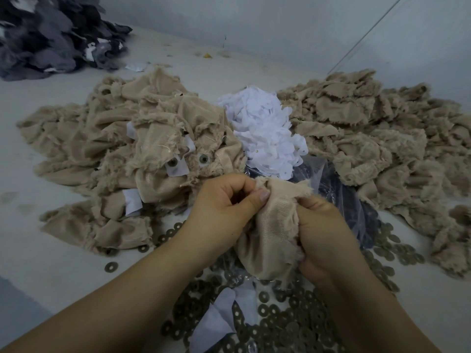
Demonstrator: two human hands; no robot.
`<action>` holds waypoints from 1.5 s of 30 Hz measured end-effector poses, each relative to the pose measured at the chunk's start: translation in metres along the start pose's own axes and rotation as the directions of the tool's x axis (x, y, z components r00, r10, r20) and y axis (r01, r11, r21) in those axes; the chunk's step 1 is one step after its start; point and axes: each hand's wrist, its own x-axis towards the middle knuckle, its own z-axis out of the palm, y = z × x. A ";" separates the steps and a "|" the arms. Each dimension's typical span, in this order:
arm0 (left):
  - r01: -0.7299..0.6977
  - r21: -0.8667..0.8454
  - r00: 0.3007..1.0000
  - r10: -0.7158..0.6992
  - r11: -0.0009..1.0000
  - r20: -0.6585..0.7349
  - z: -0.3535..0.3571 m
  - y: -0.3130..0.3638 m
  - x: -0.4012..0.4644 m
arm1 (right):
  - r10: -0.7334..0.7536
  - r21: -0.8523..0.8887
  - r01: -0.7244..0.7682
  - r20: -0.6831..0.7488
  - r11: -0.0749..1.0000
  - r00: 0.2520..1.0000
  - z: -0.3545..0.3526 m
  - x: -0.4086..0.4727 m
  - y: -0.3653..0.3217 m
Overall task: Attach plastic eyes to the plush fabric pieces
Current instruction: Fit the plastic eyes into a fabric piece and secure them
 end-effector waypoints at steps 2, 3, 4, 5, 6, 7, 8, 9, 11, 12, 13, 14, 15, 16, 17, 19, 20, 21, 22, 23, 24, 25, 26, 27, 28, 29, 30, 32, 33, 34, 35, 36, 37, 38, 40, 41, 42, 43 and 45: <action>-0.018 0.023 1.000 0.018 1.000 -0.012 -0.001 0.000 0.000 | 0.013 -0.004 -0.013 -0.016 1.000 1.000 -0.003 0.002 0.000; -0.029 0.041 0.999 0.030 0.999 -0.015 -0.001 0.000 0.000 | 0.030 0.016 -0.029 -0.041 0.999 0.999 -0.005 0.002 -0.001; -0.040 0.062 0.999 0.041 0.997 -0.014 -0.002 0.001 0.001 | 0.047 0.053 -0.045 -0.037 0.998 0.998 -0.008 0.003 -0.002; -0.049 0.085 0.999 0.050 0.995 -0.010 -0.002 0.001 0.000 | 0.067 0.068 -0.065 -0.024 0.996 0.997 -0.006 0.002 -0.004; -0.057 0.111 0.998 0.058 0.992 -0.003 -0.002 0.002 0.000 | 0.057 0.048 -0.057 0.002 0.997 0.998 -0.006 0.003 -0.005; -0.064 0.137 0.998 0.064 0.988 0.008 -0.002 0.003 -0.001 | 0.030 -0.015 -0.029 0.024 0.999 0.999 -0.006 0.004 -0.004; -0.067 0.152 0.998 0.065 0.986 0.021 -0.001 0.004 -0.001 | -0.021 -0.102 0.024 0.026 0.994 0.999 -0.006 0.004 -0.002; -0.064 0.151 0.998 0.060 0.986 0.031 -0.001 0.004 -0.002 | -0.073 -0.166 0.074 0.012 0.983 0.997 -0.004 0.003 -0.002; -0.032 0.107 0.999 0.029 0.994 0.032 0.000 0.004 -0.002 | -0.103 -0.187 0.099 -0.010 0.977 0.995 -0.005 0.005 0.002; -0.012 0.081 0.999 0.010 0.997 0.030 0.001 0.004 -0.002 | -0.083 -0.150 0.081 -0.008 0.985 0.996 -0.006 0.005 0.002; 0.004 0.059 1.000 -0.005 0.998 0.031 0.001 0.005 -0.002 | -0.065 -0.112 0.064 -0.007 0.992 0.998 -0.007 0.005 0.002; 0.019 0.035 0.999 -0.021 0.999 0.035 0.001 0.006 -0.002 | -0.060 -0.087 0.059 -0.003 0.994 0.998 -0.008 0.007 0.002; 0.038 0.005 0.998 -0.039 0.999 0.040 0.000 0.007 -0.002 | -0.058 -0.074 0.057 -0.007 0.996 0.998 -0.009 0.008 0.002; 0.061 -0.029 0.997 -0.059 0.998 0.048 0.000 0.008 -0.002 | -0.057 -0.064 0.057 -0.009 0.996 0.998 -0.009 0.008 0.002; 0.086 -0.065 0.995 -0.082 0.994 0.058 -0.001 0.008 -0.002 | -0.058 -0.052 0.057 -0.008 0.997 0.998 -0.010 0.009 0.002; 0.134 -0.120 0.990 -0.127 0.984 0.065 -0.002 0.008 -0.002 | -0.060 -0.041 0.060 -0.010 0.997 0.998 -0.010 0.010 0.003; 0.145 -0.121 0.989 -0.140 0.982 0.052 -0.002 0.008 -0.002 | -0.066 -0.042 0.065 -0.017 0.997 0.998 -0.010 0.010 0.003; 0.139 -0.093 0.990 -0.137 0.986 0.031 -0.002 0.008 -0.002 | -0.073 -0.041 0.072 -0.023 0.997 0.997 -0.009 0.010 0.003; 0.119 -0.041 0.993 -0.119 0.992 0.004 -0.002 0.007 -0.001 | -0.083 -0.038 0.082 -0.025 0.996 0.996 -0.009 0.009 0.005; 0.090 0.019 0.996 -0.090 0.996 -0.022 -0.001 0.007 -0.001 | -0.099 -0.041 0.098 -0.032 0.994 0.995 -0.008 0.008 0.006; 0.057 0.084 0.998 -0.054 0.995 -0.042 0.000 0.007 -0.001 | -0.124 -0.061 0.121 -0.040 0.991 0.992 -0.007 0.007 0.008; 0.017 0.156 0.998 -0.008 0.988 -0.057 0.000 0.007 0.000 | -0.150 -0.095 0.145 -0.049 0.985 0.988 -0.006 0.006 0.009; -0.022 0.226 0.997 0.037 0.974 -0.063 0.000 0.008 0.000 | -0.174 -0.142 0.164 -0.057 0.976 0.983 -0.005 0.005 0.009; -0.052 0.275 0.995 0.073 0.960 -0.067 0.000 0.008 0.000 | -0.193 -0.191 0.177 -0.066 0.965 0.979 -0.006 0.005 0.009; -0.075 0.289 0.992 0.099 0.955 -0.072 -0.001 0.009 0.000 | -0.206 -0.230 0.185 -0.070 0.955 0.976 -0.007 0.006 0.008; -0.092 0.290 0.990 0.119 0.953 -0.076 -0.002 0.009 0.000 | -0.211 -0.260 0.184 -0.078 0.948 0.974 -0.007 0.007 0.006; -0.116 0.302 0.987 0.144 0.946 -0.075 -0.003 0.009 -0.001 | -0.221 -0.285 0.186 -0.095 0.940 0.971 -0.009 0.009 0.005; -0.197 0.366 0.973 0.226 0.909 -0.038 -0.005 0.010 -0.002 | -0.302 -0.348 0.256 -0.083 0.902 0.950 -0.010 0.008 0.004; -0.225 0.382 0.968 0.251 0.897 -0.019 -0.005 0.010 -0.003 | -0.346 -0.388 0.303 -0.044 0.870 0.937 -0.010 0.008 0.005; -0.218 0.382 0.970 0.241 0.898 -0.012 -0.006 0.010 -0.003 | -0.377 -0.420 0.344 0.003 0.840 0.926 -0.011 0.007 0.008; -0.186 0.371 0.979 0.204 0.910 -0.009 -0.007 0.010 -0.003 | -0.392 -0.447 0.368 0.041 0.815 0.919 -0.013 0.008 0.010; -0.151 0.359 0.987 0.163 0.921 -0.002 -0.008 0.011 -0.002 | -0.391 -0.467 0.368 0.052 0.804 0.919 -0.014 0.009 0.011; -0.124 0.355 0.992 0.130 0.926 0.009 -0.009 0.012 -0.001 | -0.382 -0.467 0.356 0.043 0.809 0.923 -0.011 0.010 0.011; -0.108 0.358 0.994 0.109 0.927 0.018 -0.011 0.014 -0.001 | -0.373 -0.449 0.345 0.028 0.824 0.928 -0.010 0.010 0.012; -0.076 0.376 0.997 0.077 0.924 0.014 -0.019 0.016 0.002 | -0.351 -0.426 0.310 -0.019 0.850 0.936 -0.010 0.012 0.013; -0.049 0.400 0.999 0.048 0.915 0.014 -0.025 0.017 0.003 | -0.339 -0.417 0.290 -0.048 0.861 0.939 -0.012 0.013 0.011; -0.016 0.442 0.999 0.001 0.897 0.034 -0.032 0.018 0.005 | -0.329 -0.403 0.273 -0.074 0.873 0.942 -0.014 0.014 0.010; 0.013 0.510 0.995 -0.064 0.860 0.081 -0.041 0.019 0.007 | -0.322 -0.380 0.263 -0.099 0.887 0.942 -0.017 0.015 0.008; 0.007 0.704 0.949 -0.228 0.710 0.220 -0.056 0.021 0.010 | -0.323 -0.329 0.271 -0.115 0.905 0.939 -0.022 0.018 0.006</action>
